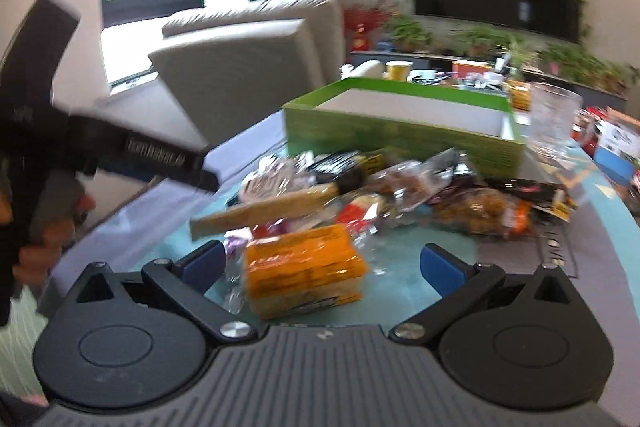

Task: Organize snacks
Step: 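Grasp the orange bread package with the right gripper while the left grasps a tan snack stick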

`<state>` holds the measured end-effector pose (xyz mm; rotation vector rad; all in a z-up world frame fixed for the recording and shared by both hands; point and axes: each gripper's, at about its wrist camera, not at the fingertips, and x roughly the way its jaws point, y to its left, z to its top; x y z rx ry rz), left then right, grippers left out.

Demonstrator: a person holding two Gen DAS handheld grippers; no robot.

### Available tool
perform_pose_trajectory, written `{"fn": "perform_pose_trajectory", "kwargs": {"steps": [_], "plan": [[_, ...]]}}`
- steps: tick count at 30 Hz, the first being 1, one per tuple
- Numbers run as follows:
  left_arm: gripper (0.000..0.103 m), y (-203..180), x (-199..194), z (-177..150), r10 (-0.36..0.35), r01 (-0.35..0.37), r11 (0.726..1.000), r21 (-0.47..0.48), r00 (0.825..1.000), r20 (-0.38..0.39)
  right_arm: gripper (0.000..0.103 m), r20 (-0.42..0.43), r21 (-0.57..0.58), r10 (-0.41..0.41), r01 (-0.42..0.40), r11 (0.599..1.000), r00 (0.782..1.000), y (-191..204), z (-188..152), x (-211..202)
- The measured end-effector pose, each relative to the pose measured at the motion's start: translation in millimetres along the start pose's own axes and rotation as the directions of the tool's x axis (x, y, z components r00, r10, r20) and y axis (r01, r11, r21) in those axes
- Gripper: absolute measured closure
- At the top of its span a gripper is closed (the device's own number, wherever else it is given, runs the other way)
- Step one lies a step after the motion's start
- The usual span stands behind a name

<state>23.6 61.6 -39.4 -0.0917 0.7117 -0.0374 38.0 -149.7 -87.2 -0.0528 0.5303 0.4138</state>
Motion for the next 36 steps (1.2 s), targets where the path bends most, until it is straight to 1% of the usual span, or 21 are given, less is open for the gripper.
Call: {"fn": "perform_pose_trajectory", "kwargs": {"steps": [2,5,8,9,10,11,12,13,14,15,16,17,19,21,24,27,31,36], "plan": [[0.022,-4.5,-2.3,1.0,-0.048,0.048,0.999,0.010,0.999,0.010,0.052,-0.018,0.001,0.010,-0.010,1.000,1.000,-0.8,0.4,7.8],[0.022,-15.5,-3.6,0.7,-0.111,0.110,0.992,0.054,0.994,0.021,0.052,-0.049,0.042,-0.001,0.003,0.999,0.999,-5.9,0.9,22.2],[0.022,-31.0,3.3,-0.5,-0.109,0.108,0.985,0.132,0.994,0.003,0.052,-0.074,0.075,0.013,-0.007,0.997,0.997,-10.1,0.5,30.0],[0.025,-35.2,5.9,-1.2,-0.111,0.110,0.983,0.149,0.994,-0.004,0.052,-0.072,0.073,0.018,-0.013,0.997,0.997,-9.1,0.1,30.1],[0.033,-38.7,8.6,-1.9,-0.118,0.119,0.979,0.163,0.993,-0.014,0.052,-0.071,0.067,0.017,-0.013,0.998,0.997,-8.6,-0.8,29.4],[0.036,-41.6,12.2,-1.9,-0.129,0.131,0.976,0.172,0.991,-0.026,0.052,-0.068,0.055,0.015,-0.011,0.998,0.998,-7.6,-2.0,28.4],[0.044,-43.9,15.3,-2.3,-0.139,0.144,0.974,0.176,0.989,-0.040,0.052,-0.068,0.044,0.012,-0.009,0.999,0.998,-6.9,-3.1,28.8],[0.054,-46.1,19.2,-2.2,-0.149,0.157,0.972,0.178,0.987,-0.056,0.052,-0.070,0.034,0.009,-0.006,0.999,0.998,-6.0,-4.2,28.5],[0.061,-46.9,23.3,-2.2,-0.158,0.169,0.969,0.178,0.985,-0.074,0.052,-0.071,0.026,0.006,-0.004,1.000,0.997,-5.6,-4.9,28.5],[0.080,-47.9,27.1,-2.9,-0.170,0.186,0.966,0.179,0.981,-0.097,0.052,-0.071,0.022,0.005,-0.004,1.000,0.997,-5.4,-5.2,28.7],[0.089,-47.2,30.5,-4.4,-0.180,0.199,0.965,0.174,0.977,-0.117,0.052,-0.071,0.024,0.006,-0.004,1.000,0.997,-5.7,-5.2,28.8],[0.089,-45.9,31.7,-6.1,-0.197,0.216,0.963,0.159,0.972,-0.125,0.052,-0.073,0.026,0.006,-0.005,1.000,0.997,-6.1,-4.9,29.1],[0.091,-40.5,28.0,-8.0,-0.221,0.235,0.963,0.131,0.969,-0.114,0.052,-0.072,0.026,0.007,-0.005,1.000,0.997,-5.8,-4.9,29.6],[0.093,-37.9,21.2,-6.9,-0.232,0.244,0.960,0.139,0.968,-0.095,0.052,-0.071,0.026,0.007,-0.005,1.000,0.997,-5.6,-4.5,30.9],[0.095,-36.3,7.9,-4.3,-0.263,0.270,0.950,0.155,0.963,-0.065,0.052,-0.071,0.016,0.002,-0.001,1.000,0.997,-3.9,-3.1,35.0],[0.095,-38.3,-3.0,-1.1,-0.264,0.266,0.949,0.171,0.964,-0.032,0.052,-0.084,0.004,-0.003,0.004,1.000,0.996,-0.6,-3.5,39.4],[0.095,-37.5,-12.7,0.7,-0.281,0.278,0.946,0.168,0.960,-0.007,0.052,-0.107,0.024,0.008,-0.006,1.000,0.994,-4.0,-0.5,36.5],[0.095,-34.0,-23.4,4.0,-0.300,0.292,0.943,0.161,0.953,0.028,0.052,-0.115,0.004,-0.022,0.023,1.000,0.993,-4.4,1.5,26.9]]}}
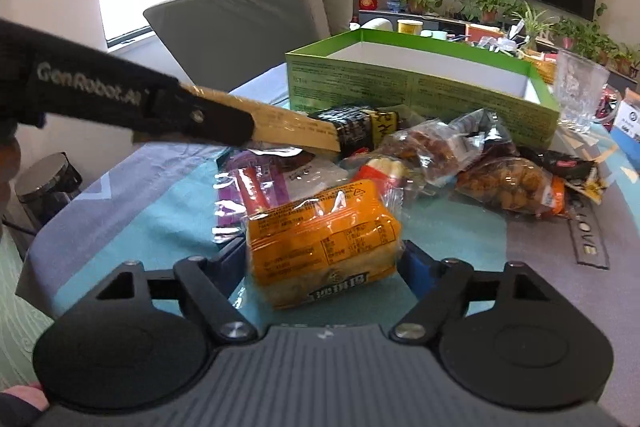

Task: Organize snacks
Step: 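Grasp the orange bread package with the right gripper while the left grasps a tan snack stick, then lift the orange package with the right gripper while the left carries the tan stick over the box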

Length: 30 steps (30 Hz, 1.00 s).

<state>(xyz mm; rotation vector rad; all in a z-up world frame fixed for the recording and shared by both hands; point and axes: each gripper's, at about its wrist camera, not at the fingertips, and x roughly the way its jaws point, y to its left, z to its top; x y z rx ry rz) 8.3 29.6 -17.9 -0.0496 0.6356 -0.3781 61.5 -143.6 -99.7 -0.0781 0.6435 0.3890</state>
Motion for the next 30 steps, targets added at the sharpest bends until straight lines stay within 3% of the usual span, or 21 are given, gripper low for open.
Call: {"fn": "perform_pose_trajectory", "kwargs": {"steps": [13,30], "plan": [[0.095,-7.9,-27.1,13.1,-0.013,0.012,1.000,0.017,0.994,0.108,0.052,0.134,0.032,-0.046,0.042,0.999,0.990,-11.2,16.4,-44.2],[0.095,-28.6,-16.5,61.1,-0.026,0.019,0.999,0.031,0.969,0.247,0.052,0.245,0.059,-0.129,0.118,0.991,0.961,-42.4,56.6,-43.4]]}}
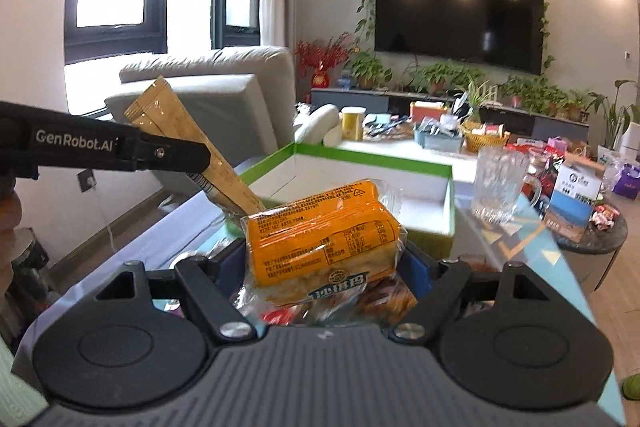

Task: Organize snacks
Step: 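Lift the orange package with the right gripper while the left carries the tan stick over the box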

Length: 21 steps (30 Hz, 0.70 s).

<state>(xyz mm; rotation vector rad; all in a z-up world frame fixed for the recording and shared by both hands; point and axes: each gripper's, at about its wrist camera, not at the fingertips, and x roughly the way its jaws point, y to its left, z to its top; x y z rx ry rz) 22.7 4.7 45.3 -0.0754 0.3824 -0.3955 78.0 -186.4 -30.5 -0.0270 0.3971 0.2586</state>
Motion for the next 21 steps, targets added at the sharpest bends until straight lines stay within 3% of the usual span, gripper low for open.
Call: {"fn": "perform_pose_trajectory", "kwargs": {"steps": [10,21], "plan": [[0.095,-2.3,24.0,36.1,0.047,-0.042,0.998,-0.037,0.988,0.148,0.052,0.018,0.037,-0.047,0.046,0.998,0.999,-17.1,13.3,26.3],[0.095,20.8,69.5,41.9,0.078,-0.070,0.994,-0.081,0.991,0.107,0.052,0.004,0.049,-0.067,0.067,0.997,0.998,-23.9,23.8,60.7]]}}
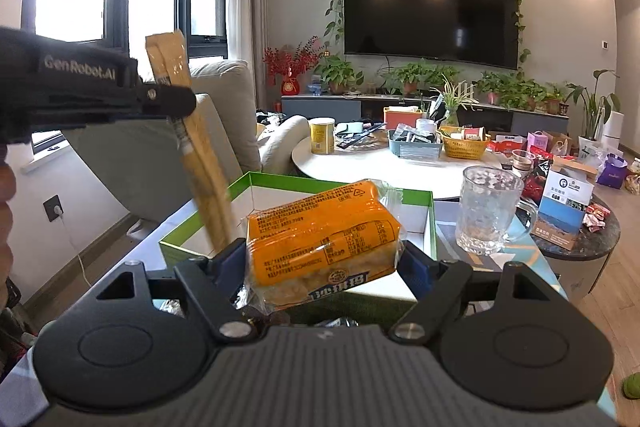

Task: Organize snacks
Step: 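Lift the orange package with the right gripper while the left carries the tan stick over the box, then release the orange package into the green box with the right gripper while the left drops the tan stick in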

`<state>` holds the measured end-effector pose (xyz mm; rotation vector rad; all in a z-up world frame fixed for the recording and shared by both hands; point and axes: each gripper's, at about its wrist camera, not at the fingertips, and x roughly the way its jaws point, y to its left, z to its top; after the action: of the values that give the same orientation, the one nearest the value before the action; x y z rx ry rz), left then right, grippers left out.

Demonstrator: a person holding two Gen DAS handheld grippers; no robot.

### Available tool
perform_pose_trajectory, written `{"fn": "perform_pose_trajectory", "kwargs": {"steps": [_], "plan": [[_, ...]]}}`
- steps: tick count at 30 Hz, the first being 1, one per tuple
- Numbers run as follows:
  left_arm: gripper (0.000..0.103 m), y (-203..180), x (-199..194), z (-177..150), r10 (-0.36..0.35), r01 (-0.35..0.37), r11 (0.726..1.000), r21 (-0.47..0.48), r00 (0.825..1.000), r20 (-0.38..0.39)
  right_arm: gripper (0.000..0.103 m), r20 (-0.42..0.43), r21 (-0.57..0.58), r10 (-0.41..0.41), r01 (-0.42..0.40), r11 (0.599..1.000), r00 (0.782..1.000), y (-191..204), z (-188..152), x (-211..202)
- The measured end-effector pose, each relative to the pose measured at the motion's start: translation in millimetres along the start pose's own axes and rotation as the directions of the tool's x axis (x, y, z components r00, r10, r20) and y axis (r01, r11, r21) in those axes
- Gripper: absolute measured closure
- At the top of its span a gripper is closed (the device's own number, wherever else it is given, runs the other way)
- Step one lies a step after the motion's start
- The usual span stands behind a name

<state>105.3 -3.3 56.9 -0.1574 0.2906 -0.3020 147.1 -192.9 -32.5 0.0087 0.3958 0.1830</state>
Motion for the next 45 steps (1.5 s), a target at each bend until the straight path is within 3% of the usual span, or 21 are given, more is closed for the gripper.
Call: {"fn": "perform_pose_trajectory", "kwargs": {"steps": [13,22,29,33,35,40,42,45], "plan": [[0.095,19.7,45.3,10.7,0.037,-0.037,0.999,0.001,0.999,-0.020,0.052,-0.032,0.032,0.004,-0.003,0.999,0.999,-5.9,7.5,42.8],[0.095,22.2,80.4,-3.6,0.074,-0.072,0.997,0.020,0.988,-0.135,0.052,-0.074,0.044,-0.003,0.006,0.999,0.997,-6.7,2.9,65.4],[0.095,16.4,97.8,-14.2,0.065,-0.064,0.998,0.015,0.981,-0.182,0.052,-0.108,0.047,-0.020,0.026,0.999,0.994,-6.1,-0.4,70.5],[0.094,13.6,110.7,-13.2,0.084,-0.081,0.996,0.021,0.969,-0.230,0.052,-0.127,0.056,-0.025,0.033,0.998,0.992,-6.5,-1.9,74.6],[0.092,11.9,114.7,-11.5,0.099,-0.095,0.995,0.029,0.967,-0.233,0.052,-0.138,0.067,-0.025,0.034,0.997,0.990,-7.5,-2.2,75.4],[0.062,6.7,117.6,-11.4,0.112,-0.102,0.993,0.054,0.965,-0.237,0.052,-0.151,0.080,-0.029,0.041,0.996,0.988,-8.2,-3.2,76.8],[0.056,5.3,118.2,-13.2,0.128,-0.118,0.991,0.056,0.963,-0.235,0.052,-0.149,0.088,-0.027,0.041,0.995,0.988,-8.8,-3.6,76.2],[0.055,4.5,120.4,-15.1,0.141,-0.129,0.990,0.064,0.957,-0.252,0.052,-0.131,0.093,-0.030,0.042,0.995,0.991,-9.0,-2.3,71.9]]}}
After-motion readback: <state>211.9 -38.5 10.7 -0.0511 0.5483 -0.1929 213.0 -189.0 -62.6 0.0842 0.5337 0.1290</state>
